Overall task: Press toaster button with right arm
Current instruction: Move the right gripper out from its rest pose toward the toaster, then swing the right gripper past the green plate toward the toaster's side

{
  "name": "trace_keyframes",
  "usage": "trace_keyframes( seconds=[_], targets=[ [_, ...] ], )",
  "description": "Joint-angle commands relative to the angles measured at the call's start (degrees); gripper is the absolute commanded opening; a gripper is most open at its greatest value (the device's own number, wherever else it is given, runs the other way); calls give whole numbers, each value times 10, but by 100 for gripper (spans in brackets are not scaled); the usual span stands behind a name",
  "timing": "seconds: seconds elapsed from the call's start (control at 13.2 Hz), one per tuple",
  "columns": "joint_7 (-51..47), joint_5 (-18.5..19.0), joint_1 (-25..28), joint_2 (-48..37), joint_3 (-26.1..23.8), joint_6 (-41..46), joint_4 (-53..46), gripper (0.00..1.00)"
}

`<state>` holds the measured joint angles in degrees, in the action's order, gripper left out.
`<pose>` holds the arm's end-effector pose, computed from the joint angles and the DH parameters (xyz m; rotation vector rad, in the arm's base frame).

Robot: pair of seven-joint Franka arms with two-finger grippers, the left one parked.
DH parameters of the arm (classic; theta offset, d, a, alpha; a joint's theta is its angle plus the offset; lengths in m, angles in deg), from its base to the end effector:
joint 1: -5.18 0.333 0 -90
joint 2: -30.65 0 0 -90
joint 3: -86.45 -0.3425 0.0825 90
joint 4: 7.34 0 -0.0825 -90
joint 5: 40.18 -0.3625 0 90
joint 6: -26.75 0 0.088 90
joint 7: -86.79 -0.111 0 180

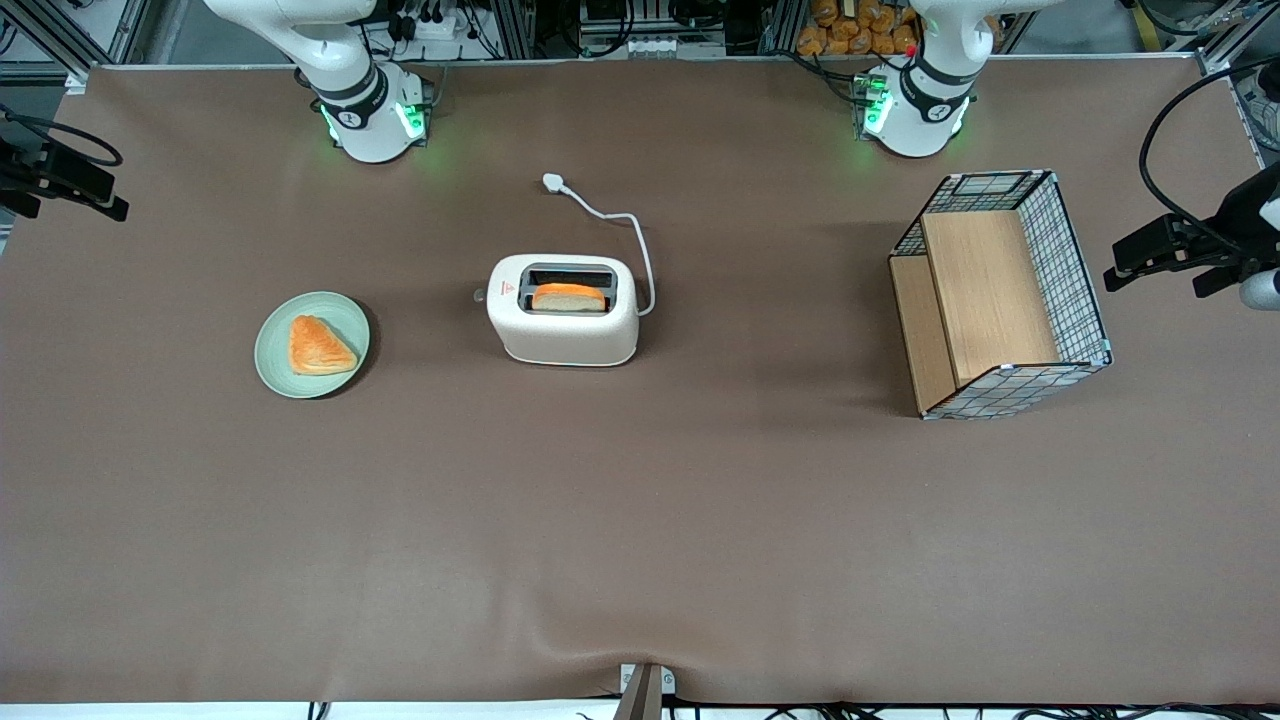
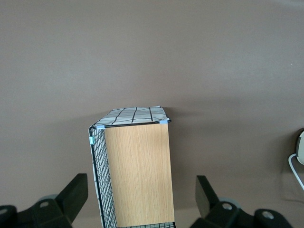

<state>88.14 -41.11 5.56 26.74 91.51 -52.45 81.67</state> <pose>0.4877 -0.0398 0.6739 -3.1089 0.0861 0.1587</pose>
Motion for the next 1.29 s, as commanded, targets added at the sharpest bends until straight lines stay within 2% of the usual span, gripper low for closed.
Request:
trace_keyframes(
  seconds=[0.0,0.23,0.3,0.45,0.53,0.83,1.14,1.21],
  targets=[
    [-8,-19,-5,18,-7,10,-20,100],
    [-13,-41,20,40,-7,25,-16,100],
    [-23,-58,23,46,-8,31,-16,100],
    [-32,-123,26,86,-9,31,-12,100],
    [-30,-143,27,107,-10,31,-6,100],
    [-28,-192,88,125,-11,31,76,100],
    [-7,-266,85,179,-11,26,113,100],
    [15,-273,81,183,-11,24,114,83]
  ],
)
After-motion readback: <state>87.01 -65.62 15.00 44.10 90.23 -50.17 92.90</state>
